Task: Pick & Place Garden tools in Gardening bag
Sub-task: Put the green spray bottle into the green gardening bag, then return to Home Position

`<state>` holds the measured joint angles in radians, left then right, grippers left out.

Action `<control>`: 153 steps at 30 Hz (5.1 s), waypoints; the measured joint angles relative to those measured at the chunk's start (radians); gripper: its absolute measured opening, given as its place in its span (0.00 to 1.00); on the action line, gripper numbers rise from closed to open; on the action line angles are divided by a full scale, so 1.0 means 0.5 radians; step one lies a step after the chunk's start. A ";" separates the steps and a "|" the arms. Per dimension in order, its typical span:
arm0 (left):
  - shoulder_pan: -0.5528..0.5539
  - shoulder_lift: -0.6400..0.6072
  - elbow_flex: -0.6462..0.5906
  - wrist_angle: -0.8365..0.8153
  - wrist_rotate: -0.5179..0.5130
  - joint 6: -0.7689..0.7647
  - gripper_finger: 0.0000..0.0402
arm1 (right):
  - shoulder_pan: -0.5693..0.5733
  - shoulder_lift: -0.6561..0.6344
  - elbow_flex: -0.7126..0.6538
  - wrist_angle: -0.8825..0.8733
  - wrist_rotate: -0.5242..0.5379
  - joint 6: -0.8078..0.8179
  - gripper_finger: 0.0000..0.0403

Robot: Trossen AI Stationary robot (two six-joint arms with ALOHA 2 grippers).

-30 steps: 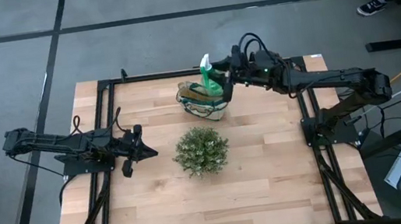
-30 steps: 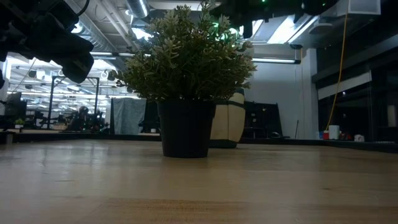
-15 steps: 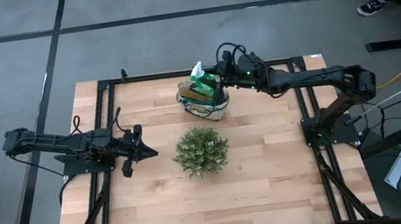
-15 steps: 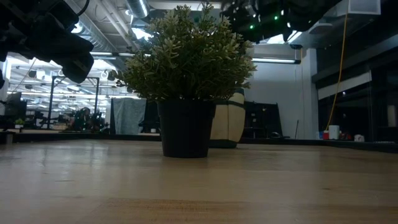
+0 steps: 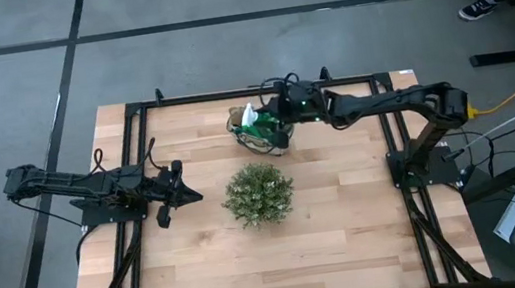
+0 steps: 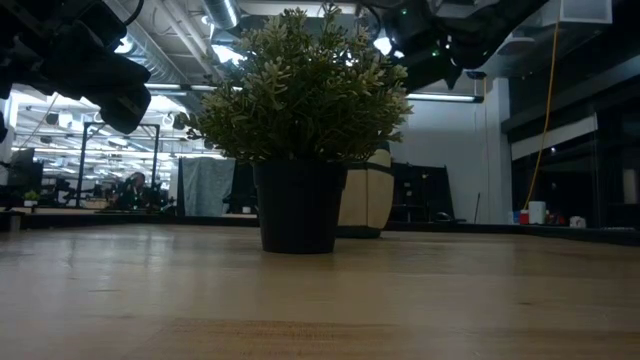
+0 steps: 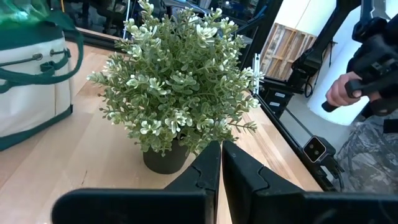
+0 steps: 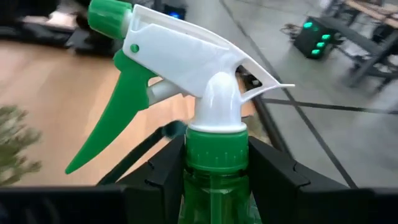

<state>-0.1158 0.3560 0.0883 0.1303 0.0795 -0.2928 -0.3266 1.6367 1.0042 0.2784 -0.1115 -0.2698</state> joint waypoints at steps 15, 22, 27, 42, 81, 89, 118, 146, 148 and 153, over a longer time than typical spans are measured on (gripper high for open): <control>0.000 0.000 0.000 0.000 0.000 0.000 0.03 | 0.009 -0.058 0.242 0.038 -0.044 0.088 0.38; 0.000 0.000 0.000 0.000 0.000 0.000 0.03 | 0.008 0.063 0.242 -0.023 -0.092 -0.015 0.38; 0.000 0.000 0.000 0.000 0.000 0.000 0.03 | 0.036 0.166 0.242 -0.015 -0.198 0.001 0.38; 0.000 0.000 0.000 0.000 0.000 0.000 0.03 | -0.014 0.213 0.242 -0.486 0.015 0.267 0.38; 0.000 -0.001 0.000 0.000 0.000 0.000 0.03 | -0.054 -0.546 0.240 -1.144 -0.436 1.203 0.67; 0.000 0.000 0.000 0.000 0.001 0.000 0.03 | 0.352 -0.889 0.241 -1.433 0.069 0.965 0.67; 0.000 0.000 0.000 0.000 0.001 0.000 0.03 | 0.461 -1.756 0.240 -2.931 -0.028 -0.105 0.67; 0.000 -0.001 0.000 0.000 0.001 0.000 0.03 | 0.722 -1.790 0.175 -2.050 -0.046 -0.104 0.67; 0.000 0.000 0.000 0.000 0.000 0.000 0.03 | 0.722 -1.845 0.011 -1.864 -0.044 -0.105 0.67; 0.000 0.000 0.000 0.000 0.000 0.000 0.03 | 0.717 -1.979 -0.637 -0.841 -0.045 -0.104 0.67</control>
<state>-0.1158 0.3560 0.0883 0.1303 0.0796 -0.2928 0.0322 0.6472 0.6859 -0.1421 -0.1340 -0.3221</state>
